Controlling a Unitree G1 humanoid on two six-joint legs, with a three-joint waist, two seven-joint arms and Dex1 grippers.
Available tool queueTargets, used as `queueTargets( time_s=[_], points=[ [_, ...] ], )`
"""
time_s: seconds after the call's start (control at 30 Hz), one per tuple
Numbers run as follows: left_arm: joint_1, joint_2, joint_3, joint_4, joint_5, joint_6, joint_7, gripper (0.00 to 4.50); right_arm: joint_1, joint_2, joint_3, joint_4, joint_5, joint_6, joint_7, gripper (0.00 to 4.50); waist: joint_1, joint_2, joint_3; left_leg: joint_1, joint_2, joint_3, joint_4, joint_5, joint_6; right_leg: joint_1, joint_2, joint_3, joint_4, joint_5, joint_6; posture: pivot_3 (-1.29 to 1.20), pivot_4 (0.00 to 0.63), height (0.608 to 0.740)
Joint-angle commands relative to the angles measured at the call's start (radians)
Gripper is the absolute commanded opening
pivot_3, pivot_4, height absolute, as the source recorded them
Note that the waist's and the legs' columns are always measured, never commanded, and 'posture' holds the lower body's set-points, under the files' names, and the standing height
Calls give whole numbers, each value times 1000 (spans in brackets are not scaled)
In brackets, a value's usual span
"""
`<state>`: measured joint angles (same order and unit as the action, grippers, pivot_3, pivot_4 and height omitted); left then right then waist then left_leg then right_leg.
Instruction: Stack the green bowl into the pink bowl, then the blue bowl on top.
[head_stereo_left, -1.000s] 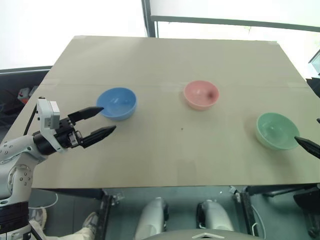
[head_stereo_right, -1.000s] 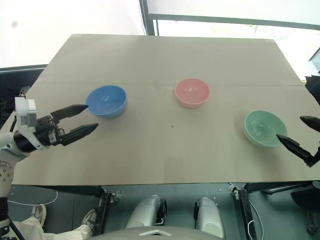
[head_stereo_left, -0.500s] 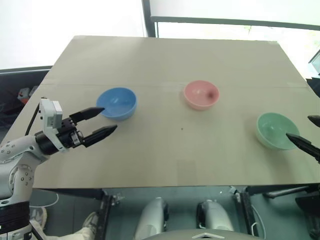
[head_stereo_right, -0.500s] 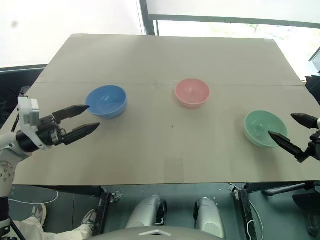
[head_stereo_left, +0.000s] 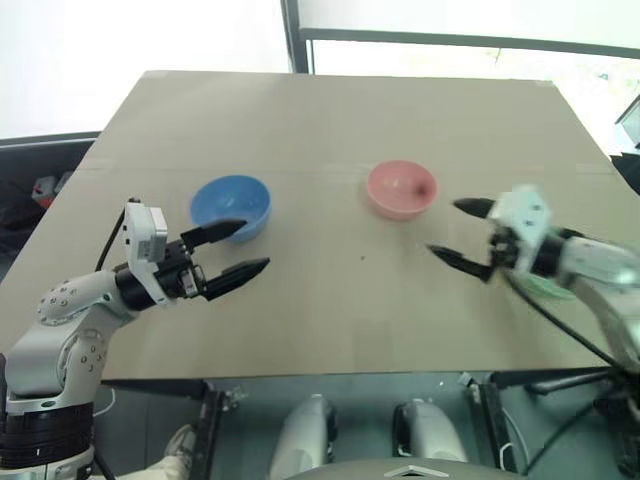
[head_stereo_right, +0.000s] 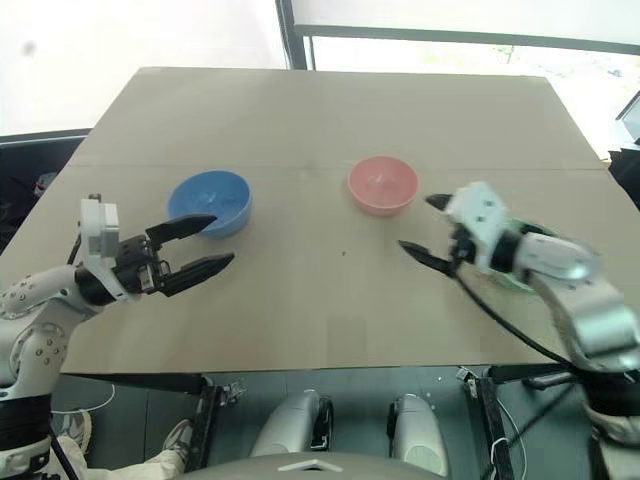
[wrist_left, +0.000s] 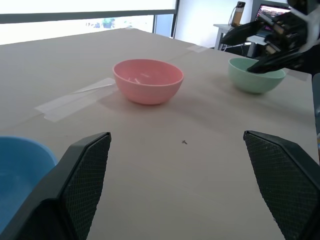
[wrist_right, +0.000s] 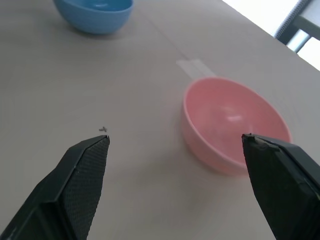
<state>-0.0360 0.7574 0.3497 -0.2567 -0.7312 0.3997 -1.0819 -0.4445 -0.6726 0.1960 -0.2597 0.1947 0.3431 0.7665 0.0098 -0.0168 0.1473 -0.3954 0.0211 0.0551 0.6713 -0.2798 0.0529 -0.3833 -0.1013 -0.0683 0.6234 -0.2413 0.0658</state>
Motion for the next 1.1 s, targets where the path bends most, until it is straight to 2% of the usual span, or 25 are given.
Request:
queueTargets(
  time_s=[0.03, 0.17, 0.33, 0.37, 0.4, 0.43, 0.53, 0.67, 0.7, 0.77, 0.9, 1.03, 1.1],
  points=[
    [21, 2, 34, -47, -15, -8, 8, 4500, -121, 60, 129, 196, -189, -211, -11, 4448, 2, 0, 0, 0, 0, 0, 0, 0, 0, 0, 0, 0, 0, 0, 0, 0, 150, 740],
    [56, -5, 56, -77, -21, -8, 29, 4500, -276, 178, 190, 468, -315, -375, -90, 4448, -5, 0, 0, 0, 0, -1, 0, 0, 0, 0, 0, -1, 1, 0, 0, 0, 150, 740],
    [111, -17, 84, -119, -28, -12, 51, 4500, -403, 233, 222, 738, -417, -539, -134, 4448, -18, 0, 0, -1, 0, -1, 0, 0, -1, 0, 0, -2, 0, 0, 0, 0, 150, 740],
    [120, -21, 88, -126, -30, -12, 58, 4500, -420, 235, 223, 778, -421, -554, -119, 3929, -21, 0, 0, -1, 0, -2, 0, 0, -1, 0, 0, -2, 0, 0, 0, 0, 150, 740],
    [129, -24, 93, -132, -31, -14, 62, 4500, -434, 236, 222, 812, -426, -572, -108, 3725, -24, 0, 1, -1, 0, -2, 0, 0, -1, 0, 0, -3, 0, 0, 0, 0, 150, 740],
    [137, -27, 97, -138, -31, -17, 65, 4500, -448, 239, 214, 839, -427, -585, -100, 3121, -24, 0, 1, -1, 0, -1, -1, 0, -1, 0, 0, -3, 0, 0, 0, 0, 150, 740],
    [150, -37, 106, -143, -39, -22, 72, 4500, -471, 248, 193, 882, -407, -592, -57, 2087, -27, 0, 1, -1, 1, -1, -1, 1, -2, 0, 0, -3, 0, 0, 0, 0, 150, 740],
    [146, -44, 100, -135, -32, -31, 71, 4500, -484, 252, 188, 913, -405, -598, -16, 376, -28, 1, 1, 0, 1, -2, -1, 2, -3, 0, 1, -3, 0, 0, 0, 0, 150, 740],
    [144, -45, 97, -134, -30, -32, 72, 4500, -487, 254, 185, 920, -405, -599, -13, 116, -28, 1, 1, 0, 1, -2, -1, 2, -3, 0, 1, -3, 0, 0, 0, 0, 150, 740],
    [140, -49, 90, -132, -27, -37, 73, 4500, -488, 262, 173, 922, -396, -591, -10, 29, -28, 1, 1, 0, 1, -2, -1, 2, -3, 0, 1, -3, 1, 0, 0, 0, 150, 740],
    [133, -55, 76, -119, -17, -52, 67, 4500, -441, 247, 144, 787, -330, -507, 83, 29, -27, 1, 1, 0, 1, -2, -1, 2, -3, 0, 0, -3, 1, 0, 0, 0, 150, 740],
    [123, -58, 67, -100, -9, -64, 60, 4500, -287, 167, 112, 384, -151, -207, 276, 29, -20, 1, 1, -2, 1, -4, -1, 2, -3, 1, 0, -5, 1, 0, 0, 0, 150, 740],
    [119, -62, 62, -89, -3, -71, 54, 4500, -197, 112, 114, 206, -110, -100, 319, 29, -16, 1, 1, -3, 1, -6, -1, 1, -3, 2, 0, -8, 1, 0, 0, 0, 150, 740]
  ],
)
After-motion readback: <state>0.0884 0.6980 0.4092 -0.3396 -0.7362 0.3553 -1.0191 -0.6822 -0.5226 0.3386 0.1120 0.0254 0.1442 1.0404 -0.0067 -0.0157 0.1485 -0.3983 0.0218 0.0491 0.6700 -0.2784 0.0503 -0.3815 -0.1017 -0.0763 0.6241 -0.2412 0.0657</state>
